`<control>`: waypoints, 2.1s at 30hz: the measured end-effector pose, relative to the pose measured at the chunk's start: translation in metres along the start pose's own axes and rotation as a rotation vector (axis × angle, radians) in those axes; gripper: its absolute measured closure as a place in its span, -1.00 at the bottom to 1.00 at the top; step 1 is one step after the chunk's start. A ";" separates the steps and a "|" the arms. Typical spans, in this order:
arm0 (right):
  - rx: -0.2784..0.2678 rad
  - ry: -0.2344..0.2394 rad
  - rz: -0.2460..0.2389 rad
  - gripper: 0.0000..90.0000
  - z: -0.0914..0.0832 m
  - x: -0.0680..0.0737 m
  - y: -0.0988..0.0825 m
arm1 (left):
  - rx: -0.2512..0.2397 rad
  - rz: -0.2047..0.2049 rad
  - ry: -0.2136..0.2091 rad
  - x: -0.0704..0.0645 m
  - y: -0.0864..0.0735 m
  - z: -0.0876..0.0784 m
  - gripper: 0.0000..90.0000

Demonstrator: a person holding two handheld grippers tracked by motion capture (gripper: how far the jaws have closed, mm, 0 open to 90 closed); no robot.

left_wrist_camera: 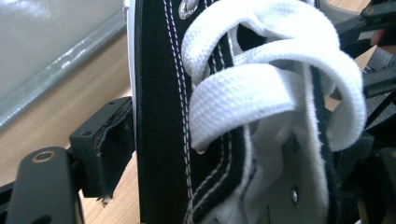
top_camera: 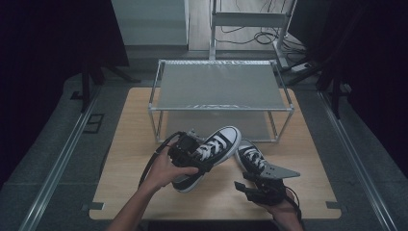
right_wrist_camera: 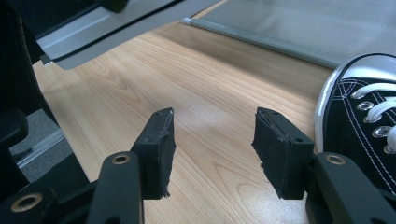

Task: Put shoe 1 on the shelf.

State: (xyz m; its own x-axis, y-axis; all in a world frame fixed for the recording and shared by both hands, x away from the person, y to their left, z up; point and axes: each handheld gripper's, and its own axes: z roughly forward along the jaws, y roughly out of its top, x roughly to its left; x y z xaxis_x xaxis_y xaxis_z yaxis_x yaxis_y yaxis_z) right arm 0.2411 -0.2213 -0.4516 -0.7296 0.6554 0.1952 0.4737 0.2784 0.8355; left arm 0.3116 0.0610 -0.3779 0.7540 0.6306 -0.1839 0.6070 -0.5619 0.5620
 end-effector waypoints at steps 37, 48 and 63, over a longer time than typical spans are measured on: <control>0.009 0.003 -0.003 0.07 0.003 0.002 -0.001 | -0.059 0.014 -0.007 -0.002 0.054 -0.037 -0.59; 0.014 0.006 -0.012 0.07 0.004 0.002 -0.001 | -0.086 -0.021 -0.022 0.008 0.078 -0.052 -0.60; 0.019 0.018 -0.015 0.07 0.005 0.006 -0.002 | -0.096 -0.110 -0.004 0.026 0.122 -0.054 -0.59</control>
State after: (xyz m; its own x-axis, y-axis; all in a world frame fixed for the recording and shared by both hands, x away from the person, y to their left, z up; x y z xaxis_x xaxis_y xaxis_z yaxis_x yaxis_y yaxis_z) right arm 0.2385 -0.2147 -0.4547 -0.7453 0.6383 0.1926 0.4719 0.3009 0.8287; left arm 0.3921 0.0379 -0.2704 0.6854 0.6832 -0.2518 0.6594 -0.4358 0.6126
